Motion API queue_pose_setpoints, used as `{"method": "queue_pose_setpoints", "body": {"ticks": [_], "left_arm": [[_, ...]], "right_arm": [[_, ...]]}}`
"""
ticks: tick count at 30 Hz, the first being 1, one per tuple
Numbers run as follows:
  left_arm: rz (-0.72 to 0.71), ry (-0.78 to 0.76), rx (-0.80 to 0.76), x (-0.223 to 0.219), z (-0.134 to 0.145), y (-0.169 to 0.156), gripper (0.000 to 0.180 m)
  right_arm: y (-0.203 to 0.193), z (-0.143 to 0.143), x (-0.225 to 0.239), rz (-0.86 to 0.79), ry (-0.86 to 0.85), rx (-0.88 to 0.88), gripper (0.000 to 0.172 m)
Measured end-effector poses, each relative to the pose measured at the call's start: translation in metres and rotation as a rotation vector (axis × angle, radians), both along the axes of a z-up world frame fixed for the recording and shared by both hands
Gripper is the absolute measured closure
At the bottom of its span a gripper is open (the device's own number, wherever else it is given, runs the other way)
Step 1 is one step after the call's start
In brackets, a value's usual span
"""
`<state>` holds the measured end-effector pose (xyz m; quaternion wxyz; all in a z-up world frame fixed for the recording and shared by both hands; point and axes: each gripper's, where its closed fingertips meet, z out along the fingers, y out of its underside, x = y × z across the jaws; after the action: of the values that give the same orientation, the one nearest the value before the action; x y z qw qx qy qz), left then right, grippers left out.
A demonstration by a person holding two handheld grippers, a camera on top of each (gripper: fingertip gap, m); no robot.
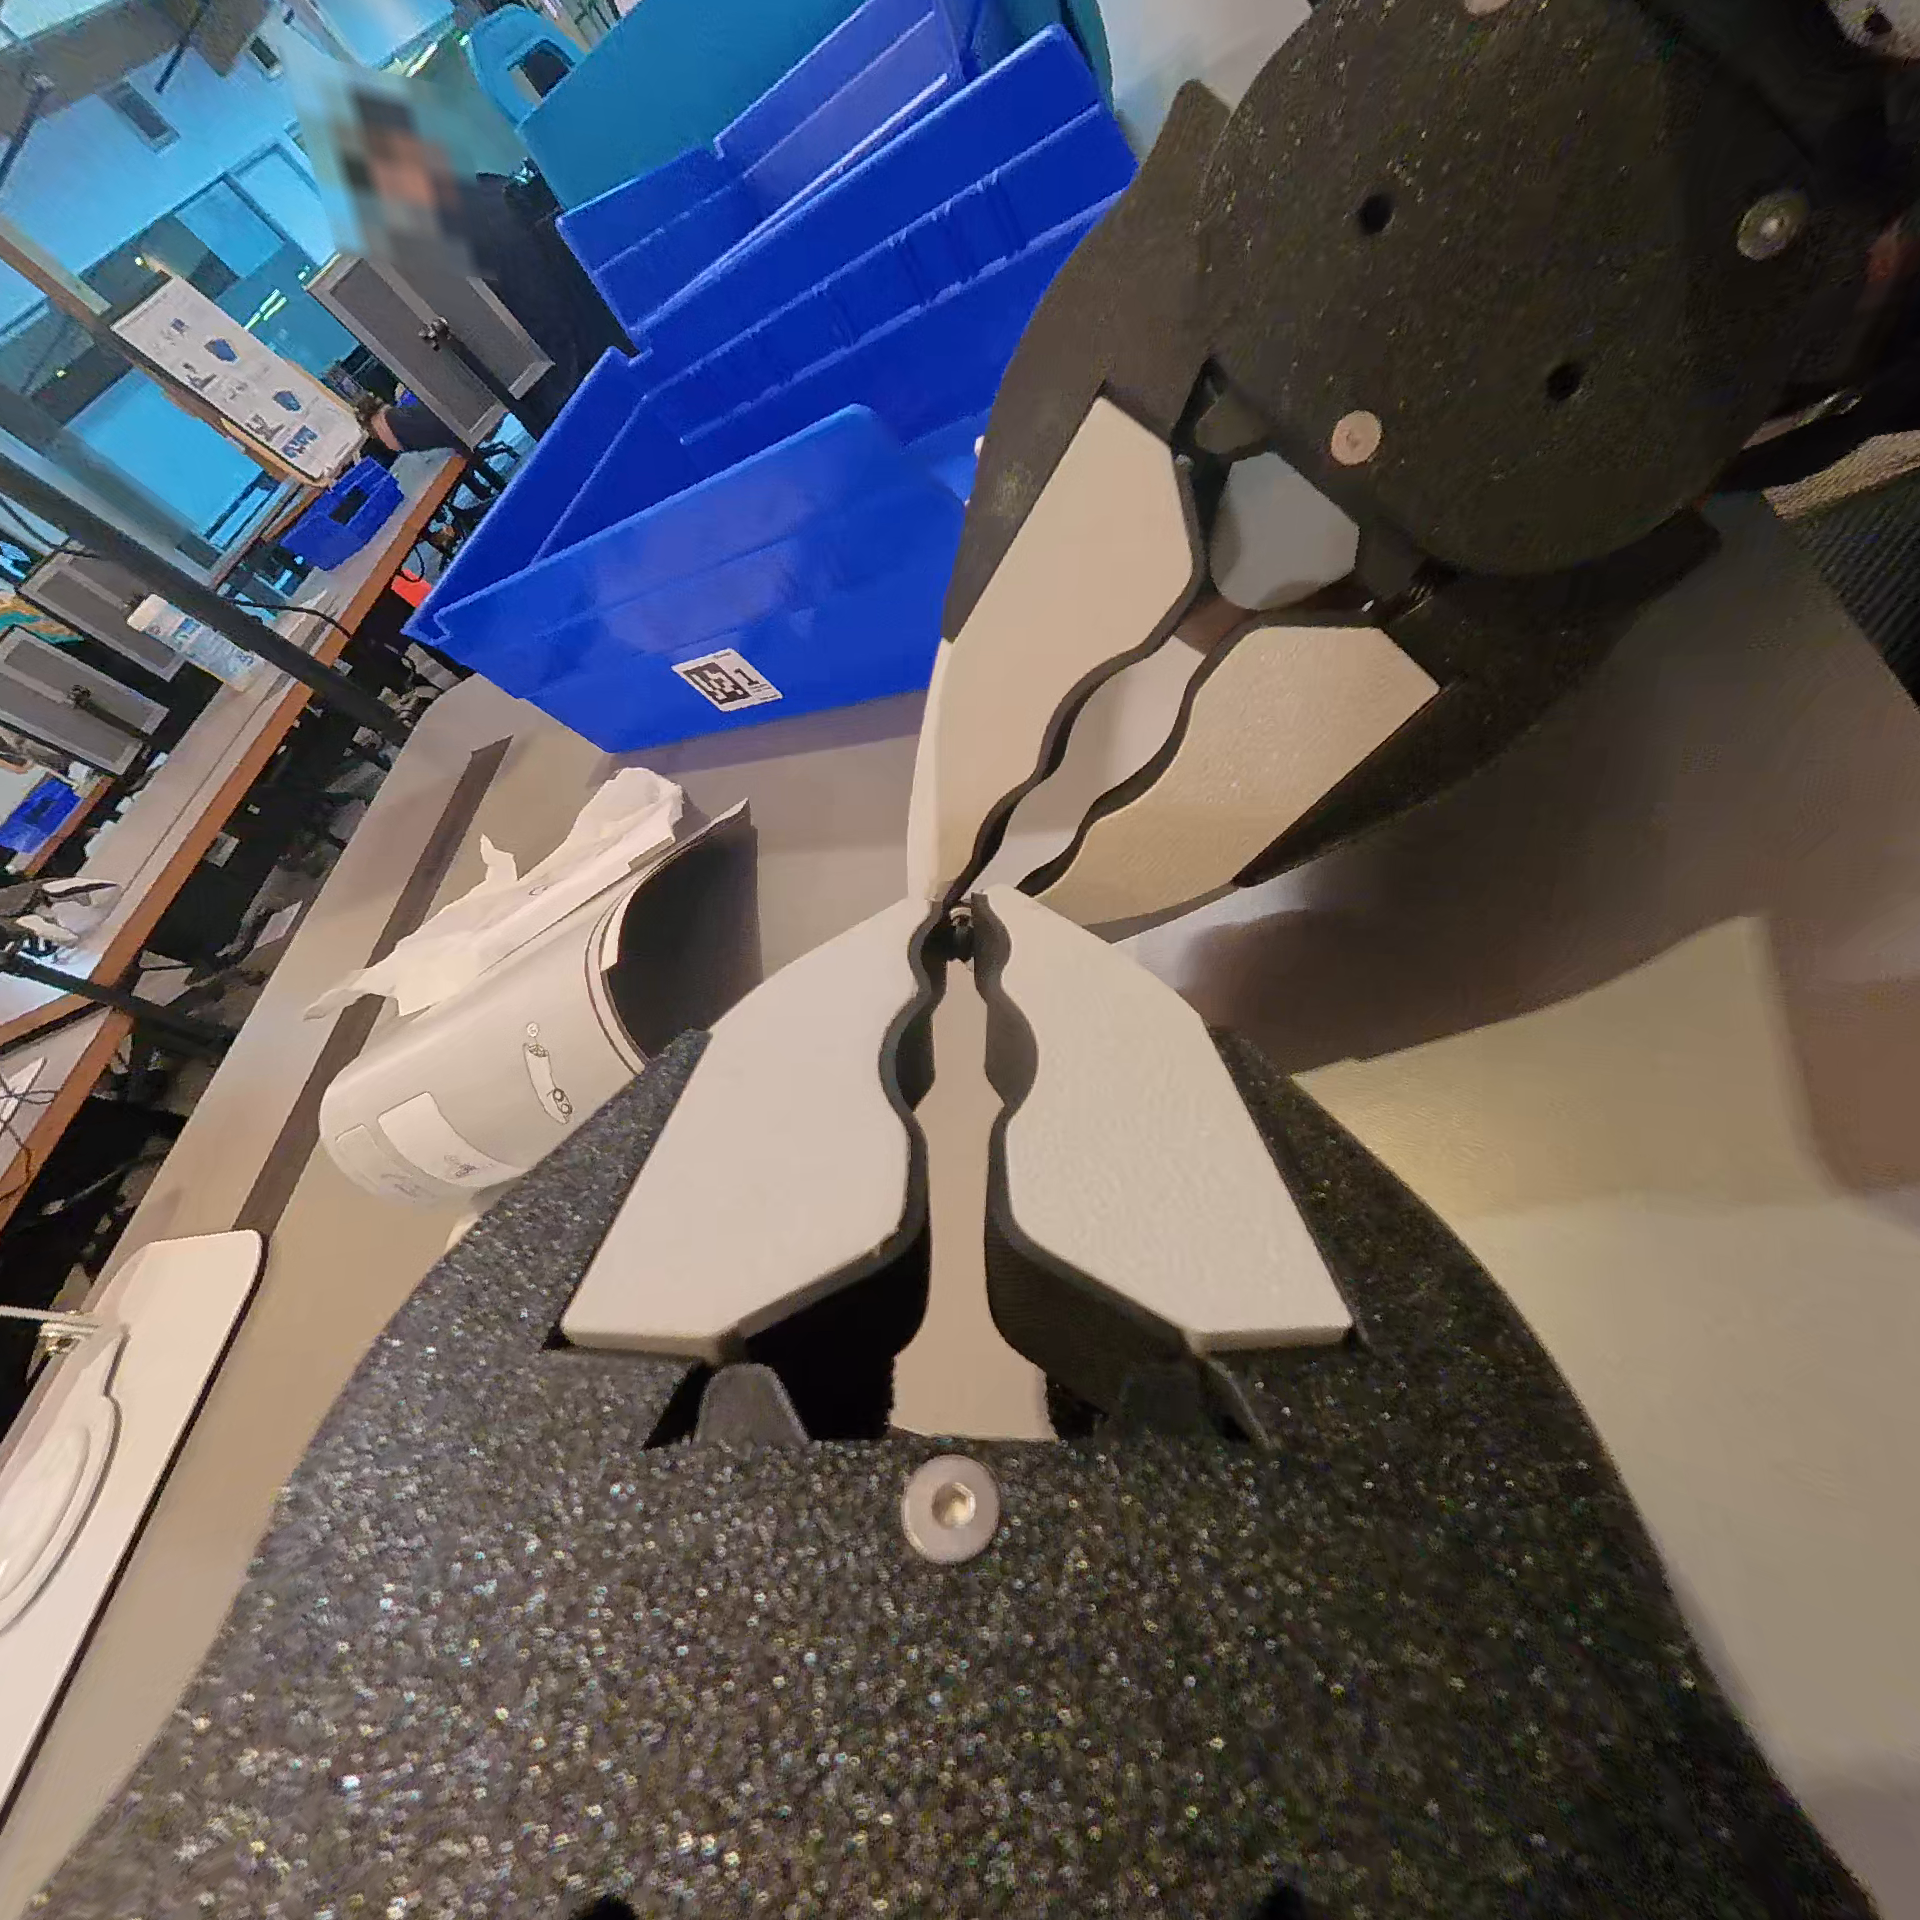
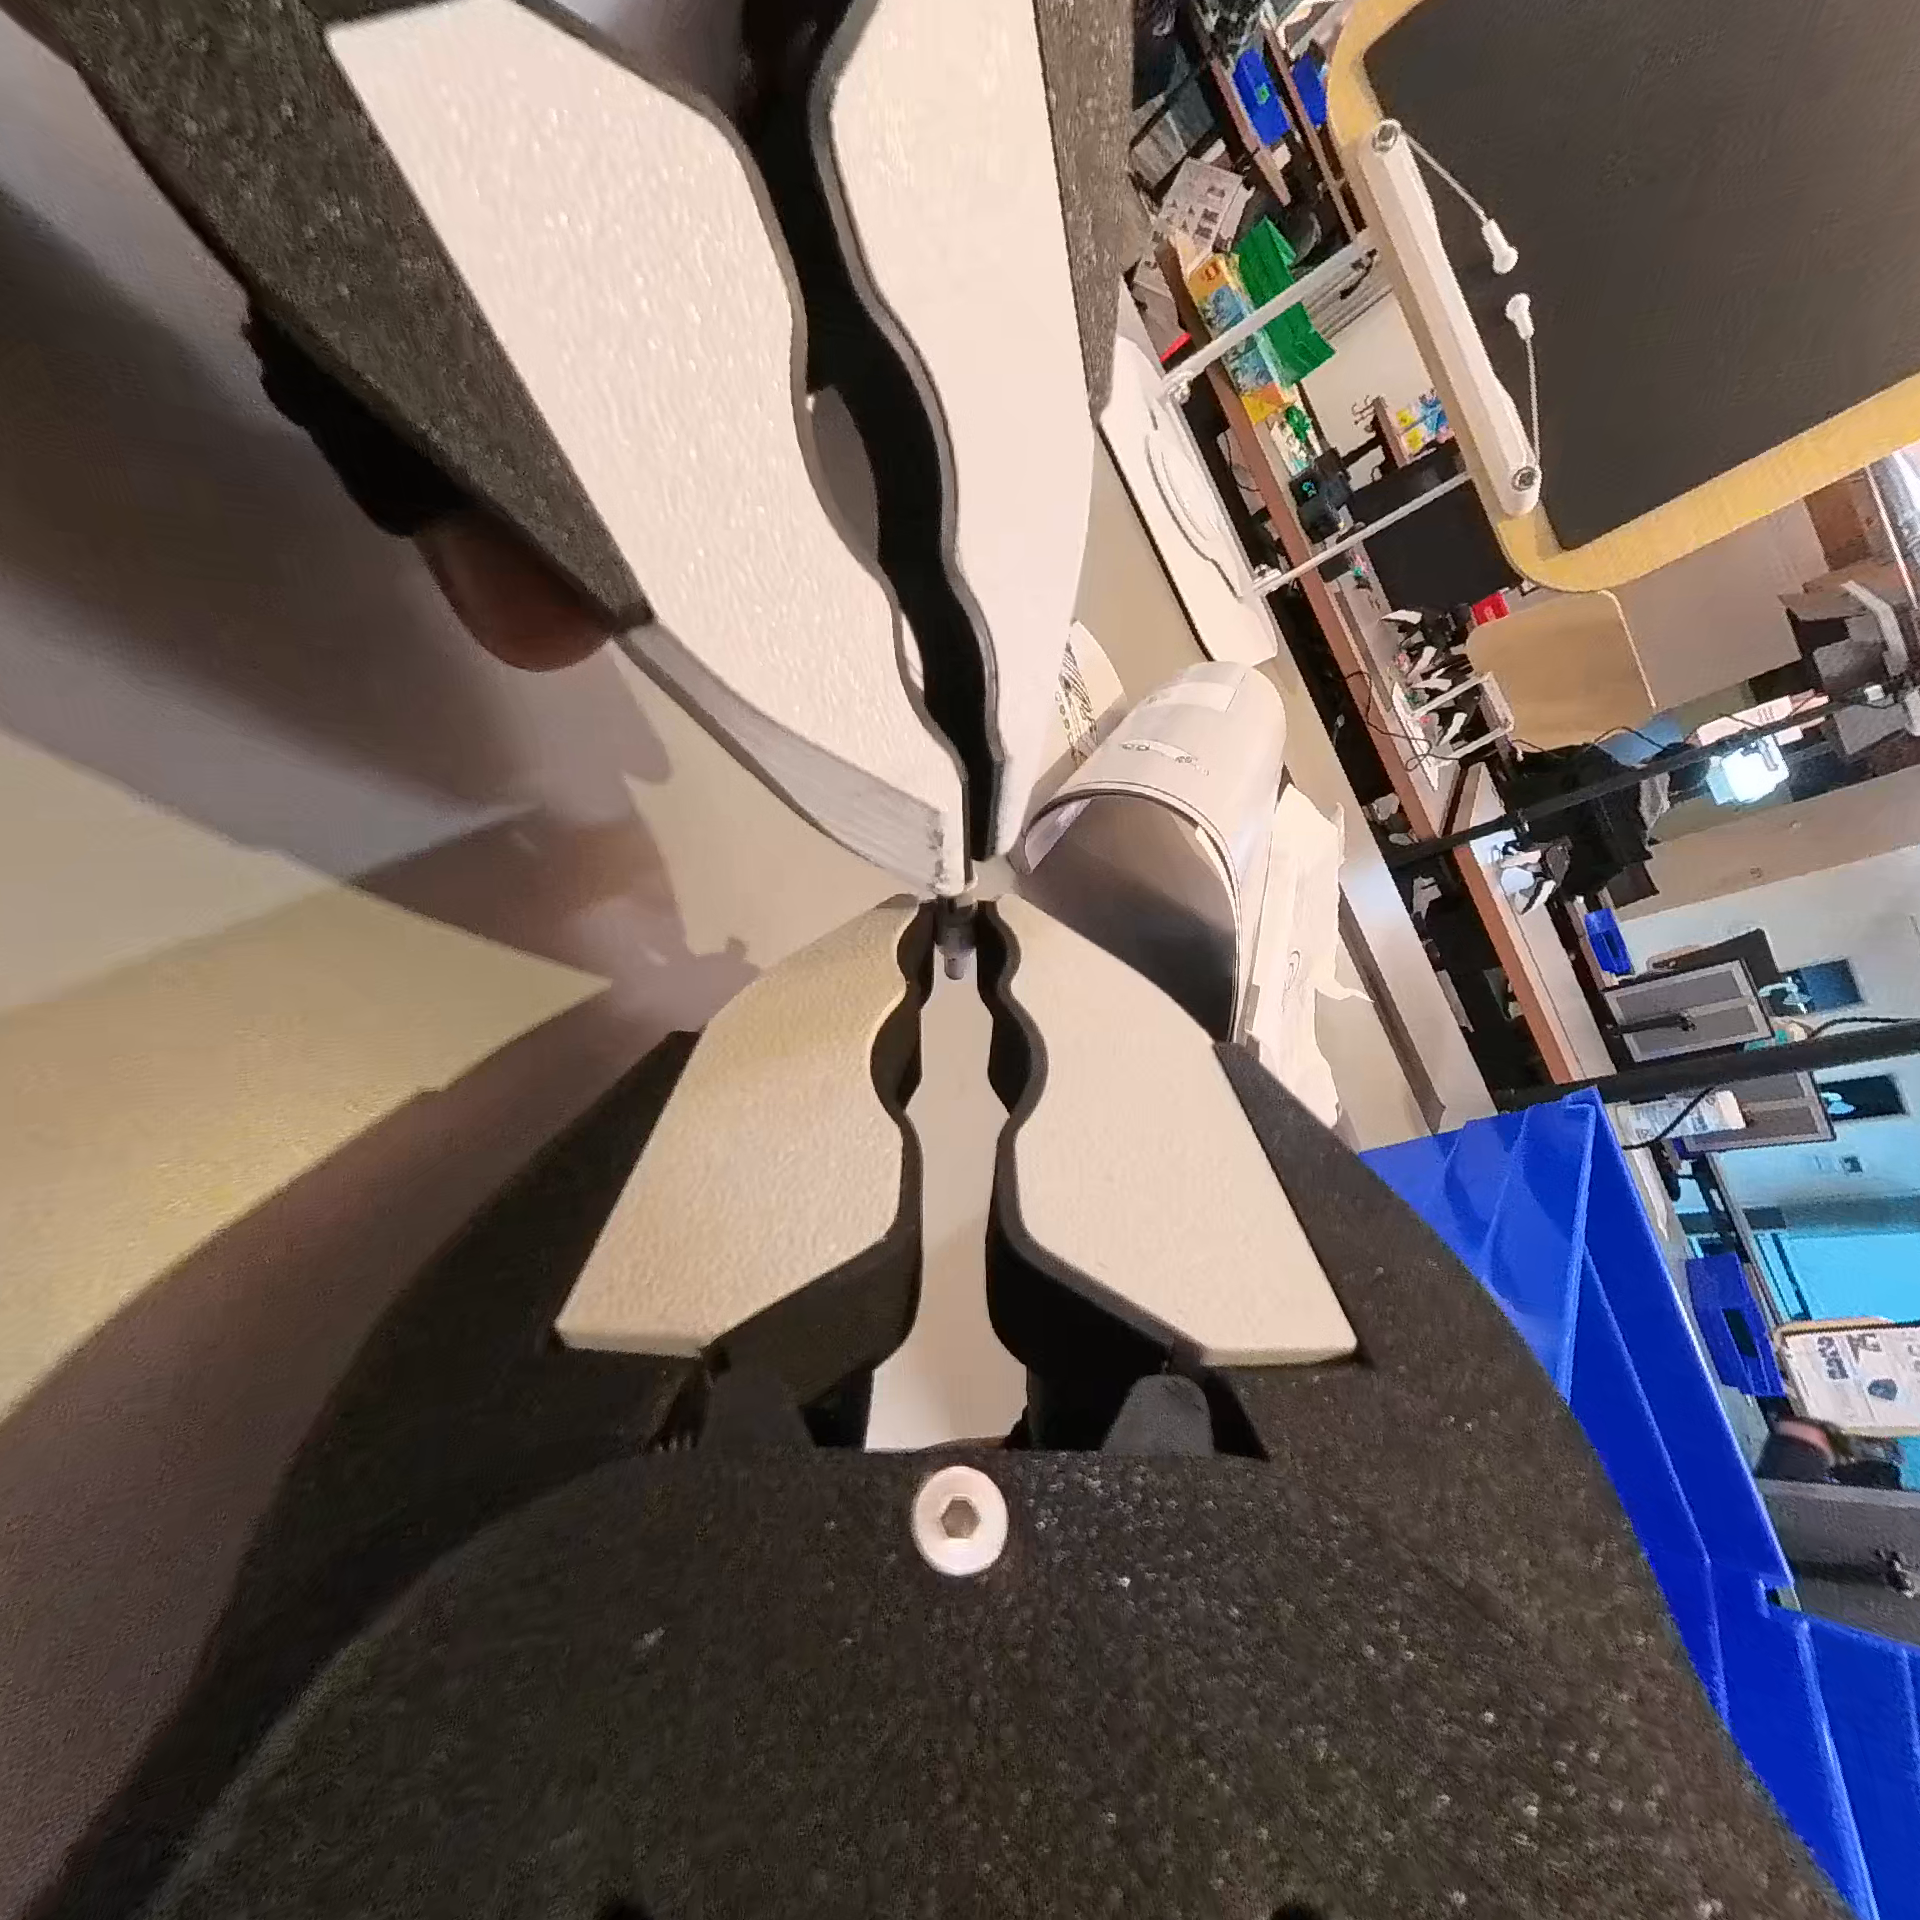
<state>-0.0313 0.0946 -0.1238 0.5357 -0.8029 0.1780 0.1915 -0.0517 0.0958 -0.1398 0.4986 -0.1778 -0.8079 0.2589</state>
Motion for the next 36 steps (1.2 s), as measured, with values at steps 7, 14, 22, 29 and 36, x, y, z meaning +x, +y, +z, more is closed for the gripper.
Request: {"method": "queue_pose_setpoints", "body": {"ticks": [7, 14, 22, 29, 36], "left_arm": [[0.006, -0.090, -0.006, 0.000, -0.003, -0.005, 0.176], [0.002, -0.234, 0.004, 0.003, -0.015, -0.022, 0.176], [0.041, -0.293, 0.091, -0.012, -0.005, -0.055, 0.176], [-0.046, -0.328, 0.160, -0.019, 0.052, 0.003, 0.176], [-0.154, -0.253, 0.189, -0.027, 0.103, 0.151, 0.171]], "right_arm": [[-0.005, -0.003, 0.002, 0.037, 0.027, 0.023, 0.164], [-0.014, -0.016, 0.008, 0.120, -0.003, 0.029, 0.164], [0.009, -0.019, -0.005, 0.073, -0.032, 0.011, 0.165], [0.016, -0.019, 0.002, 0.040, -0.038, -0.029, 0.164], [0.032, -0.016, 0.013, -0.047, -0.025, -0.020, 0.164]]}}
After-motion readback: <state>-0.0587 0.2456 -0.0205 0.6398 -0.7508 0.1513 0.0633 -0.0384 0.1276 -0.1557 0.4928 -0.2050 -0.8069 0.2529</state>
